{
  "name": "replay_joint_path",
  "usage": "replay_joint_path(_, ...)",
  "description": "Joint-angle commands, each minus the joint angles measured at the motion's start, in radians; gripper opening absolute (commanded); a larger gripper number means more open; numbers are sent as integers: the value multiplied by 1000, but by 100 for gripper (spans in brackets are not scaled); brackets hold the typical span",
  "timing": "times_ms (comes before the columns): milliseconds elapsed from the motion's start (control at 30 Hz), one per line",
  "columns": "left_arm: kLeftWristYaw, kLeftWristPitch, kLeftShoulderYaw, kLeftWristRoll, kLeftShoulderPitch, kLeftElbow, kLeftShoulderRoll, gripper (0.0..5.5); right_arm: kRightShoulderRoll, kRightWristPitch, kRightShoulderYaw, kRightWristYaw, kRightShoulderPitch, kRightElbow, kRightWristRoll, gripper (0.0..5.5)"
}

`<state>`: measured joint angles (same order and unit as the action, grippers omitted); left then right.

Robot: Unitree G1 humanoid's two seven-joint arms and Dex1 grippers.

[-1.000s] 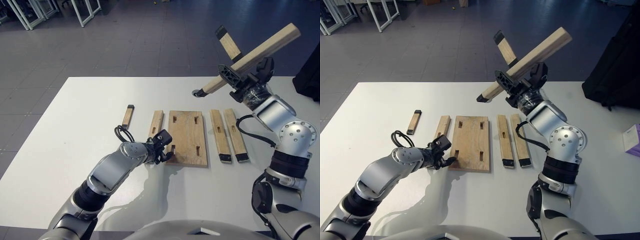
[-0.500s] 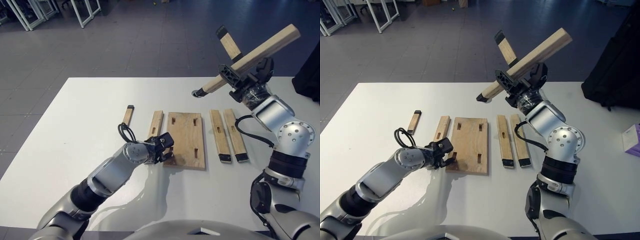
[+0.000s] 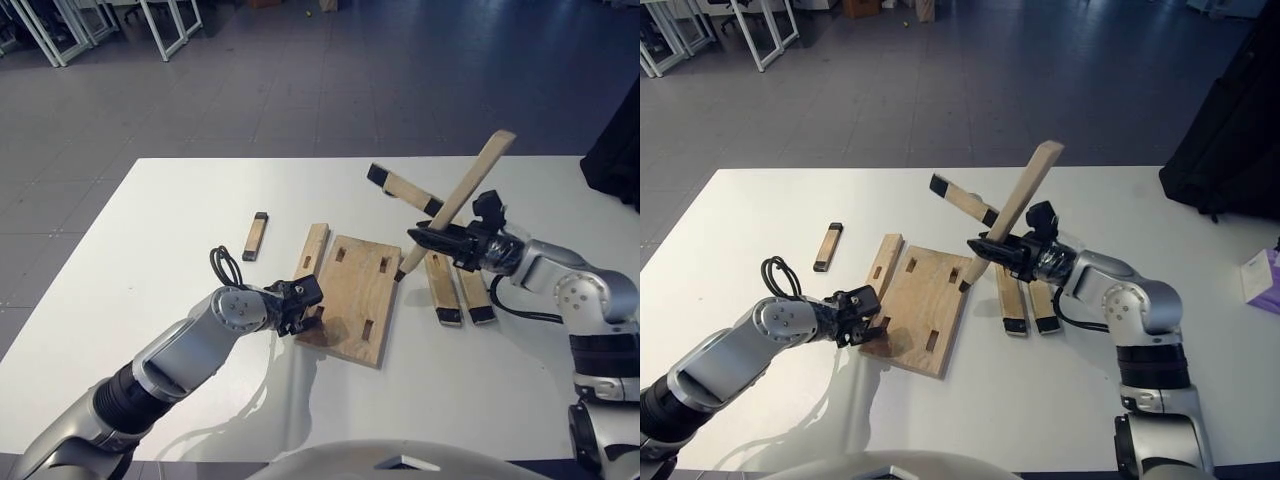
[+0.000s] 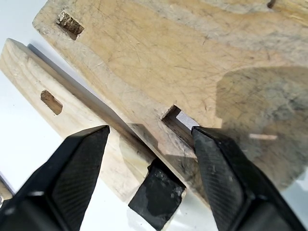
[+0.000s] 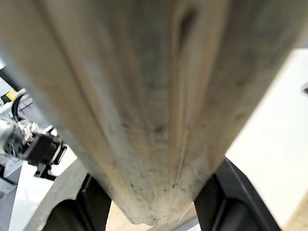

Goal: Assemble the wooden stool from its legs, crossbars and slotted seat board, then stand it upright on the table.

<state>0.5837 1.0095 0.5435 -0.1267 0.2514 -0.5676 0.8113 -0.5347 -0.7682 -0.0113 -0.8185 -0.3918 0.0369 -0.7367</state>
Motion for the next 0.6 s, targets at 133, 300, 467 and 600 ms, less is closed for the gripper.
replay_joint_path(133,95,-20,43,23,-51,36,93,317,44,122,-74,-180,-160,214,123,202)
replay_joint_path(300,146,-76,56,54,-22,77,104,317,67,153,-92,-219,-111,223,168,202)
replay_joint_path(467,182,-113,59,84,-3,108,108,317,97,230,-104,-254,-125,339,237,202)
replay_joint_path(600,213,-114,66,93,5,110,109,317,101,275,-106,-269,-135,400,278,202)
